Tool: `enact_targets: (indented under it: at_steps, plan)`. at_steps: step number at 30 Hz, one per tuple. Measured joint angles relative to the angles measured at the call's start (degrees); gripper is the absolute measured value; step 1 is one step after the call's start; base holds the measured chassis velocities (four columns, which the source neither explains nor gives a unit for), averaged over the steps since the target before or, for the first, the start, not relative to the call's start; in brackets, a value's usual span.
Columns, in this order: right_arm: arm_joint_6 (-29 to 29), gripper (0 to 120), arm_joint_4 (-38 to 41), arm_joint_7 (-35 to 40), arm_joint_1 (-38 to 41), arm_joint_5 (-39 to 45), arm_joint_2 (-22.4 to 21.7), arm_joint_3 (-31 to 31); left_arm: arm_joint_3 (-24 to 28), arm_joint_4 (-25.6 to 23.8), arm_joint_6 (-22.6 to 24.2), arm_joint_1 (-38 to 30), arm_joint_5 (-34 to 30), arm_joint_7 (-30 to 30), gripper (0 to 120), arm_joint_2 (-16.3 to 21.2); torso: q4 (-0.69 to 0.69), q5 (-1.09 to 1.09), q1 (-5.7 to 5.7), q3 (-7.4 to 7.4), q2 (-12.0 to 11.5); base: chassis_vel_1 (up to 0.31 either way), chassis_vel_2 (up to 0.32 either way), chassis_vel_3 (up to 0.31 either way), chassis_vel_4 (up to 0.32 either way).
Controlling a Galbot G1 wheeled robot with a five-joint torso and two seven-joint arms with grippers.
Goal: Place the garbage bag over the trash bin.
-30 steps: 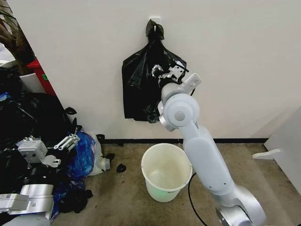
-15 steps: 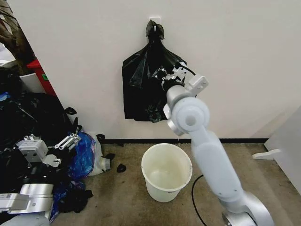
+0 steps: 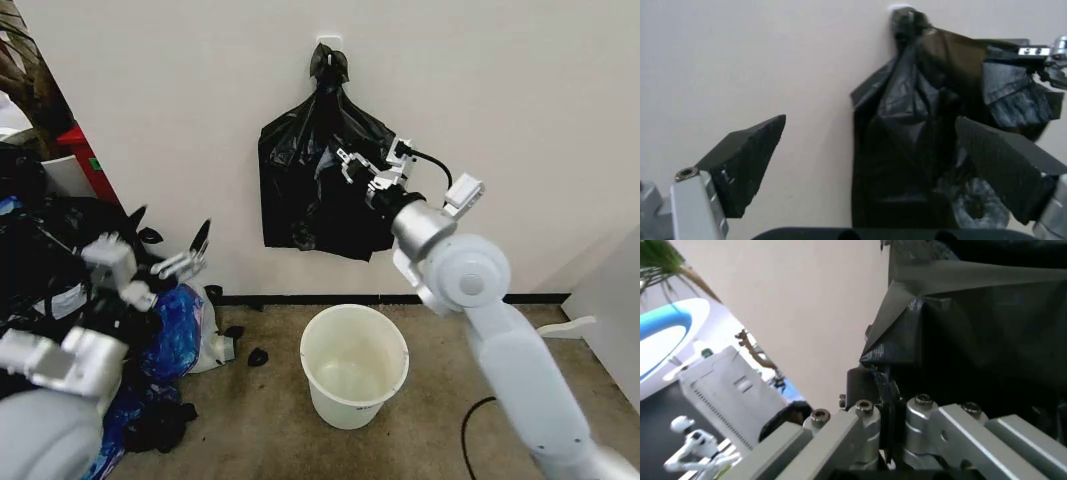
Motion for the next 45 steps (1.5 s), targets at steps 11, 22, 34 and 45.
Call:
enact_targets:
  at_steps: [11, 22, 34, 45]
  plan:
    - [-0.8, 0, -6.0, -8.8, 4.6, 1.7, -1.3, -4.1, 1.1, 1.1, 6.2, -10.0, -12.9, -3.0, 100, 6.2, 0.05, -0.02, 0.00, 0.00, 0.0, 0.000, 0.000, 0.000, 0.000]
    - [-0.8, 0, -9.4, -14.1, 5.3, -0.1, -1.7, -4.2, 6.5, 12.5, 6.8, -23.3, -15.9, 3.9, 100, 9.5, 0.04, -0.02, 0.00, 0.00, 0.0, 0.000, 0.000, 0.000, 0.000]
    - [-1.7, 0, -10.1, -16.8, 5.3, -0.5, -5.1, -1.1, 28.7, 17.1, 10.0, -44.6, -14.9, 3.4, 100, 4.3, 0.01, 0.00, 0.00, 0.00, 0.0, 0.000, 0.000, 0.000, 0.000]
    - [-1.6, 0, -9.2, -16.6, 4.2, 0.0, -7.7, -0.2, 48.1, 23.1, 14.9, -64.4, -17.4, -1.1, 100, -3.3, -0.01, -0.01, 0.01, 0.01, 0.0, 0.000, 0.000, 0.000, 0.000]
